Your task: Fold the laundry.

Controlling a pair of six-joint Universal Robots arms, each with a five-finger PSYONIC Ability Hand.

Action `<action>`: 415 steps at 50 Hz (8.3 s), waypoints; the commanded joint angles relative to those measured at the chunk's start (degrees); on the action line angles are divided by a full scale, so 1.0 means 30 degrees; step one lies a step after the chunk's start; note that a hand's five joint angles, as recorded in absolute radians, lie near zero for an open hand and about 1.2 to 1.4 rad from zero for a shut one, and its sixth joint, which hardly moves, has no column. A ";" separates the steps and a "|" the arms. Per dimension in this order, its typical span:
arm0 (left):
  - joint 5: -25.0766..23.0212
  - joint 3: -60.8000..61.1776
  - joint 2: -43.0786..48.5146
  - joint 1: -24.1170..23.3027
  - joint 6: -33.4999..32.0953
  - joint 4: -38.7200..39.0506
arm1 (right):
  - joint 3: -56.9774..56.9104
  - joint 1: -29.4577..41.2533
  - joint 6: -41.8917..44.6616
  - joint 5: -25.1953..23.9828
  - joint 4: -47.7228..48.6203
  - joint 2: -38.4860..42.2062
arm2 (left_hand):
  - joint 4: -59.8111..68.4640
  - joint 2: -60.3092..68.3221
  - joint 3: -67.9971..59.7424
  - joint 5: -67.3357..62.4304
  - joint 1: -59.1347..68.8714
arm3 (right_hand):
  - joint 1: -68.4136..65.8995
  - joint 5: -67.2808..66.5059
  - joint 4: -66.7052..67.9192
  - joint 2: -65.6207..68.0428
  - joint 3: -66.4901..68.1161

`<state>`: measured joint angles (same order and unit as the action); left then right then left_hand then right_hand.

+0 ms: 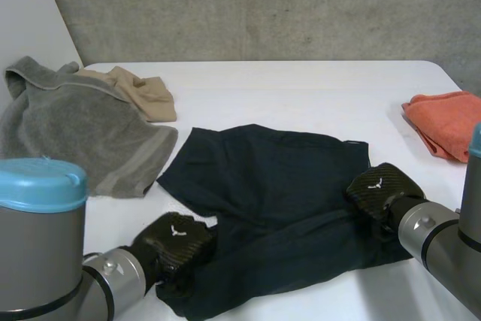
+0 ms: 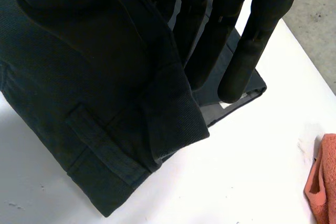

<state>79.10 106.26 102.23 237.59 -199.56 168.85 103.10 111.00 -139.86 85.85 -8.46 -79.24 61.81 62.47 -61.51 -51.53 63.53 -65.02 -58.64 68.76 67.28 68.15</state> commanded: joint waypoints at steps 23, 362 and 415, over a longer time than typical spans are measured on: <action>0.0350 -0.2489 -0.5221 -0.3346 -0.3089 -0.8006 | 0.1524 -0.0351 0.5224 -0.0139 -0.7609 -0.5521 | 0.6064 0.5842 -0.6164 -0.6158 0.5488 | -0.4994 -0.3786 0.3746 0.4239 0.3950; -0.0177 -0.9378 0.1341 0.0438 0.2327 0.7934 | 0.2782 -0.4628 -0.1514 -0.7523 1.0351 -0.1213 | 0.6064 0.5842 -0.6164 -0.6158 0.5488 | 1.8339 1.9547 -1.9588 -1.9095 -1.9383; -0.1261 -1.2015 0.1229 0.4011 0.1913 0.6998 | 0.3075 -0.4687 -0.1485 -0.7376 0.9882 -0.1185 | 0.6064 0.5842 -0.6164 -0.6158 0.5488 | 1.8339 1.9547 -1.9588 -1.9095 -1.9383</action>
<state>74.52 65.95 118.88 257.58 -214.45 192.81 112.42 96.89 -144.24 63.44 22.15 -82.32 68.60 68.45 -67.92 -55.68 65.38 -13.12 -2.77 12.02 12.34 11.92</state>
